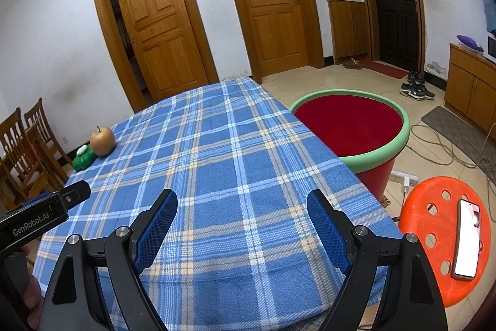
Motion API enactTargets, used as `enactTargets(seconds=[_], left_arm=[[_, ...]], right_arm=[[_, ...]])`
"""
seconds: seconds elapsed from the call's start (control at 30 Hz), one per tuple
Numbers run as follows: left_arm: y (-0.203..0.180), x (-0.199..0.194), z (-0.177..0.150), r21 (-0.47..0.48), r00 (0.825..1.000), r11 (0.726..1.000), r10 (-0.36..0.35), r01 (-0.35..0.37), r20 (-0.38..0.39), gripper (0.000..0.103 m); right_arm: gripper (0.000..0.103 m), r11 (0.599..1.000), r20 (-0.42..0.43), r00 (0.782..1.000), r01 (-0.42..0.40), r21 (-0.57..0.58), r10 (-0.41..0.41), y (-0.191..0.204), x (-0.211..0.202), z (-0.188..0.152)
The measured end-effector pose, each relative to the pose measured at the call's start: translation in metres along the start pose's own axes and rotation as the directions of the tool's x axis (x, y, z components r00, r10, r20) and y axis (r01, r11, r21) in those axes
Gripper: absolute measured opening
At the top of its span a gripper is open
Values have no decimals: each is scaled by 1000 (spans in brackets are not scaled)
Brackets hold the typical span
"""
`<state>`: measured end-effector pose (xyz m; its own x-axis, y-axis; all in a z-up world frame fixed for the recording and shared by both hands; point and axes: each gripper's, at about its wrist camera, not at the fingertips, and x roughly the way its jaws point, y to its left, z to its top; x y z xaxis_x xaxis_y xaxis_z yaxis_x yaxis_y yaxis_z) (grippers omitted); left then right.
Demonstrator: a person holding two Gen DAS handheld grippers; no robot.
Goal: Collect trash
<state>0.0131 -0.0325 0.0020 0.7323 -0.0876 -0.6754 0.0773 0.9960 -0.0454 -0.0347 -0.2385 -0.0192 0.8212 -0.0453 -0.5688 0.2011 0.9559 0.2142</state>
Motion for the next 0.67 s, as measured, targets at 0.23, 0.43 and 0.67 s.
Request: enactTargets(seconds=[0.23,0.43,0.67], left_arm=[[0,-1,1,1,1000,1000,1,-1,3,85],[1,-1,6,-2,1000,1000,6,-6,2,85],[4,4,10,5,1000,1000,16,-16,-4,85]], right_arm=[[86,1000,6,1000,1,-2,-1,0,0,1],[86,1000,14,1000,4,-7,-3,0,-2,5],[86,1000,25,1000,11,-23,-10,4,-1,17]])
